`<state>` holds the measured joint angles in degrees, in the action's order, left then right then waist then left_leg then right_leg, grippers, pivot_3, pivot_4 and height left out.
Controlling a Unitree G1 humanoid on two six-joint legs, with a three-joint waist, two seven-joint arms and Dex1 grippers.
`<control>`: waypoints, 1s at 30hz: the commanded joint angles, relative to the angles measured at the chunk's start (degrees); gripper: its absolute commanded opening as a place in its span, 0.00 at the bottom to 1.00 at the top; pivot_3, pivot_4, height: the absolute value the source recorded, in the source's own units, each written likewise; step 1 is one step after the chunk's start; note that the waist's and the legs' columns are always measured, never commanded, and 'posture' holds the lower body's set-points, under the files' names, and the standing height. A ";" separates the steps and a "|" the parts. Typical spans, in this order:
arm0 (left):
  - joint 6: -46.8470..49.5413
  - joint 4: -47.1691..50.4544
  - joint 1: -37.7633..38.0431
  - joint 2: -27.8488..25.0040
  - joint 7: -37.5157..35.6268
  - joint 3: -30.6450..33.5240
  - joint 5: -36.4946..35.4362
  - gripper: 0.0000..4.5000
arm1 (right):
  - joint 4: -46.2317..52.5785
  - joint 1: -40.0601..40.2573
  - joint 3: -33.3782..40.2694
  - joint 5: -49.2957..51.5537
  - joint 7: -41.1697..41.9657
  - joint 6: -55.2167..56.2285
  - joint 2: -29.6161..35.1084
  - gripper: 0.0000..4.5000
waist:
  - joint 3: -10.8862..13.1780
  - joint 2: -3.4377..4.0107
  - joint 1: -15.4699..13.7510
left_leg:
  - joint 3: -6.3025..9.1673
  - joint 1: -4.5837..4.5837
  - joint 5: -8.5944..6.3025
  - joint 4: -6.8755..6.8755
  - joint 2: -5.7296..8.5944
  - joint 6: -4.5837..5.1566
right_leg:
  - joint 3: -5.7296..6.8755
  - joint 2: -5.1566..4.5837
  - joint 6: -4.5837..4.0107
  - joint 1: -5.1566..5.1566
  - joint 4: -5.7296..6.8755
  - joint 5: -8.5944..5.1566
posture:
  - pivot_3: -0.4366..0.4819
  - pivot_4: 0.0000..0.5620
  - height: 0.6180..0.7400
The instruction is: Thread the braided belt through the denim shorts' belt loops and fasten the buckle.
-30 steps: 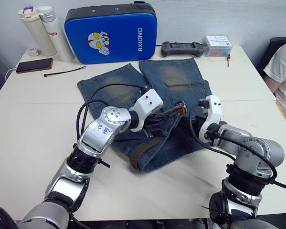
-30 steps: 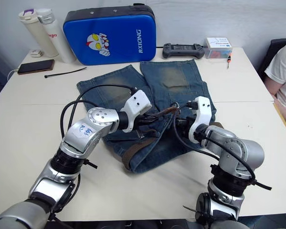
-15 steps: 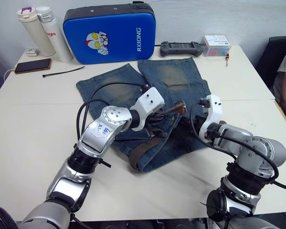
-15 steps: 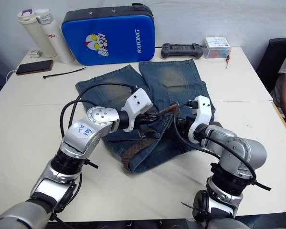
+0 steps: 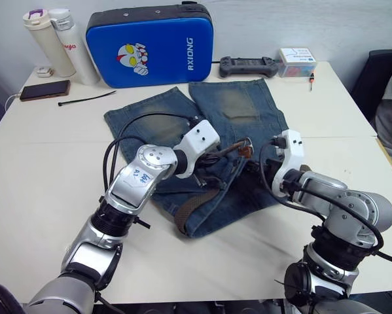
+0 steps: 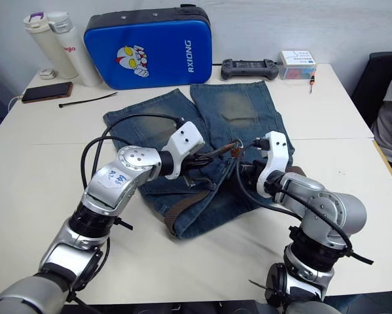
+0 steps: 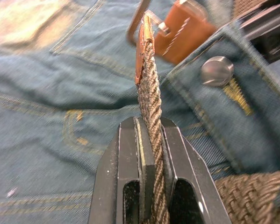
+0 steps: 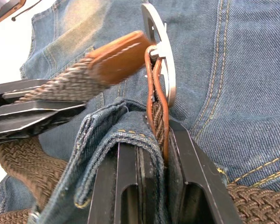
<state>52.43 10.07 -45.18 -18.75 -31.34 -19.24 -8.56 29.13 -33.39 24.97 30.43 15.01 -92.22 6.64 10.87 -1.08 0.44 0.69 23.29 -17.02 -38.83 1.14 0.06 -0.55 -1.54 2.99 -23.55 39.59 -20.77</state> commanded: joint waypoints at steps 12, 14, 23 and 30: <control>-2.07 -0.72 -2.44 2.89 -0.19 -1.42 1.58 0.00 | 6.35 1.74 -13.64 1.47 2.10 2.95 7.18 0.01 | 0.00 0.00 -0.04 | 0.00 0.00 0.00 0.02 0.00 0.00 | -0.01 0.00 0.00 0.00 -0.05 0.00 | 0.48 0.27 1.00; -2.46 -1.41 -2.59 3.39 -0.41 -1.75 1.77 0.00 | 7.47 2.31 -17.73 1.12 3.02 5.14 10.87 0.01 | 0.00 0.00 -0.07 | 0.01 0.00 0.00 0.03 0.00 0.00 | 0.00 0.00 0.00 0.00 -0.05 0.00 | 0.48 0.27 1.00; -4.12 -4.07 -2.92 5.54 -0.71 -2.05 2.30 0.00 | 8.55 5.42 -27.14 -0.82 7.78 17.36 23.50 0.01 | 0.00 -0.01 -0.24 | 0.01 0.01 -0.01 0.01 0.01 0.02 | 0.01 0.01 0.00 0.03 -0.14 0.00 | 0.48 0.27 1.00; -4.11 -3.57 -2.15 5.46 -0.84 -1.83 2.34 0.00 | 7.97 4.89 -19.84 3.53 14.15 18.32 28.36 0.52 | 0.01 -0.01 -0.41 | 0.03 0.02 -0.02 -0.02 0.01 0.04 | 0.03 0.00 0.00 0.06 -0.12 0.00 | 0.48 0.27 1.00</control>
<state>49.32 4.75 -46.66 -14.04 -31.95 -21.22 -6.24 35.19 -27.45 2.06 31.74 26.80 -75.15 33.68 10.88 -1.09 0.04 0.72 23.31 -17.04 -38.85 1.14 0.11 -0.52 -1.54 2.99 -23.48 39.46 -20.77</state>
